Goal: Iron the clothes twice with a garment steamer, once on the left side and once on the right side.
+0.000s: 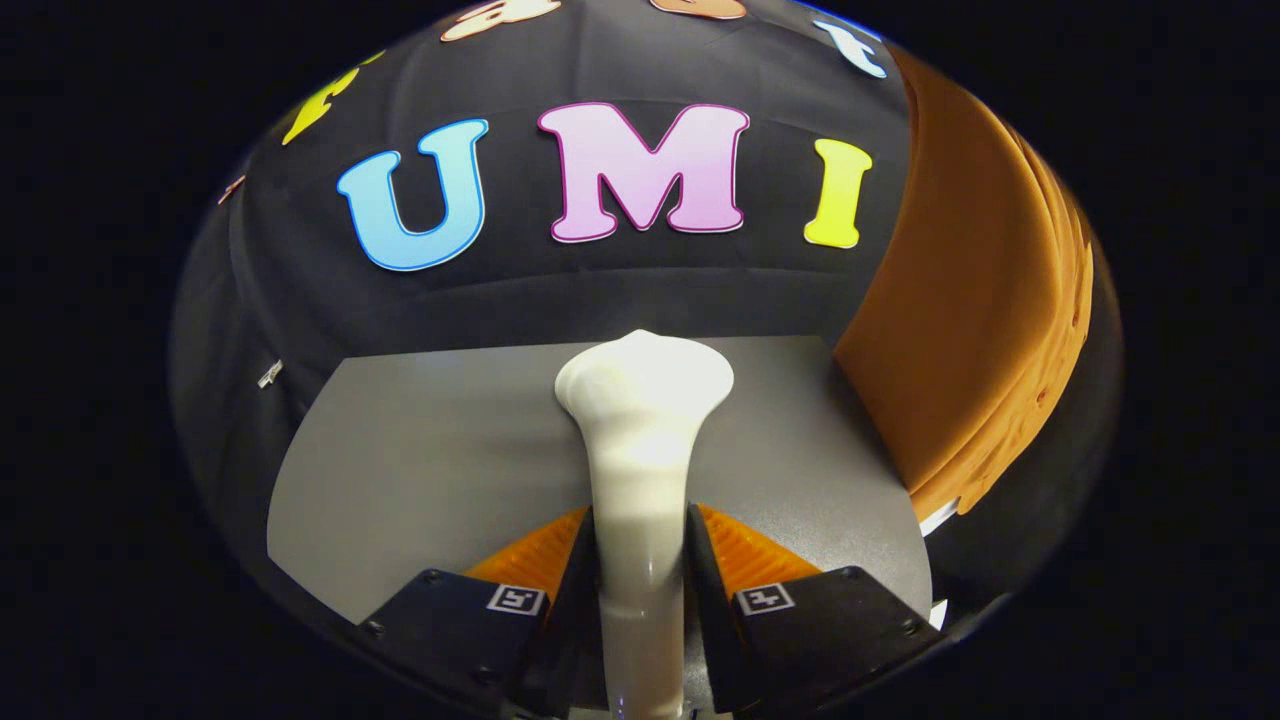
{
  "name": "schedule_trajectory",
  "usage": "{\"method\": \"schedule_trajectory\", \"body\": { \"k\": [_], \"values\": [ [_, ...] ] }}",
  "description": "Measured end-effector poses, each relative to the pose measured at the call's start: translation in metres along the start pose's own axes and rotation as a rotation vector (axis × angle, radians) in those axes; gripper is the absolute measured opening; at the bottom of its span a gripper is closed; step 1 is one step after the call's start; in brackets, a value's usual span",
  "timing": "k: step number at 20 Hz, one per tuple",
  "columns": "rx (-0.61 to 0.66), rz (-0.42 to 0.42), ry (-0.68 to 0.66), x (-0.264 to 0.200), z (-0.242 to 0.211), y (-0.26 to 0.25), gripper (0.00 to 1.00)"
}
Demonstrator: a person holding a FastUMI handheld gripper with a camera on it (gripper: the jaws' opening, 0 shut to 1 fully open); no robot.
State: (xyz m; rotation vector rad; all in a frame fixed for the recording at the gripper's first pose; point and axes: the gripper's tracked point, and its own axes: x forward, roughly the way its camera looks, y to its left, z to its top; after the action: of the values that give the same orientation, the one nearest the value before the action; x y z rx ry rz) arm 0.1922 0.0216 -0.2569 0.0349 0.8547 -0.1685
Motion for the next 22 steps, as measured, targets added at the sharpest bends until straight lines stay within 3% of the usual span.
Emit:
{"method": "schedule_trajectory", "body": {
  "k": [3,12,22],
  "values": [
    [0.005,0.027,0.001,-0.002,0.003,0.004,0.43],
    [-0.059,0.064,-0.122,-0.028,0.016,0.013,0.43],
    [0.005,0.102,-0.344,-0.114,0.033,0.012,0.43]
  ]
}}
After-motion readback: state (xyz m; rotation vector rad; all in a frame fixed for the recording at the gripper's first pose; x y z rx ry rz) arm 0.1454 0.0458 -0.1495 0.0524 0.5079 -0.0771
